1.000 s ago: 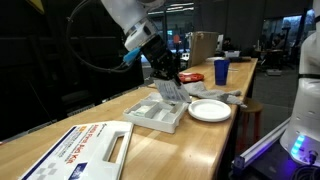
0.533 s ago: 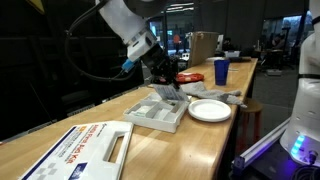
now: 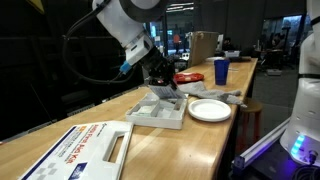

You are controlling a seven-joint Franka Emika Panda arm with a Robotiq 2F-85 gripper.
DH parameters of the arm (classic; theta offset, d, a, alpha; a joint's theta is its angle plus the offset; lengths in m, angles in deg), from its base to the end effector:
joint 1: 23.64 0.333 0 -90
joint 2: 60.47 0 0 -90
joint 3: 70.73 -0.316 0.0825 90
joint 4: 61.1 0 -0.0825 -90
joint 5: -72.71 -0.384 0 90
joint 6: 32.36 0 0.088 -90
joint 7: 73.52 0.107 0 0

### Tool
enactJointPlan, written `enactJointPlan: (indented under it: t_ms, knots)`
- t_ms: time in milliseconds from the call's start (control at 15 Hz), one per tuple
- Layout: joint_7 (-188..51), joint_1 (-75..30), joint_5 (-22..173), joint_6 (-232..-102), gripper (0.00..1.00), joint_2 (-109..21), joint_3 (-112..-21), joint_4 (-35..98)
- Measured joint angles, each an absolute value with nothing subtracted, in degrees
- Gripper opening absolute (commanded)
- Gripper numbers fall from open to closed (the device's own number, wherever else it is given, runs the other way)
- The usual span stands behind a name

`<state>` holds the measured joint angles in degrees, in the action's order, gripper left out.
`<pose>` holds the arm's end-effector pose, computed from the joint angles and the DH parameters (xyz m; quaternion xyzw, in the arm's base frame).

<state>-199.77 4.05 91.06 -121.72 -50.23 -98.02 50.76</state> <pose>0.3343 0.4064 0.3695 0.0598 -0.9549 0.2838 0.0630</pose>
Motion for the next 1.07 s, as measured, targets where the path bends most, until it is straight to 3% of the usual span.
enactJointPlan:
  t_ms: [1067]
  knots:
    - [-210.2,6.4,99.0,-123.4,0.0,-47.1,-100.0,47.1]
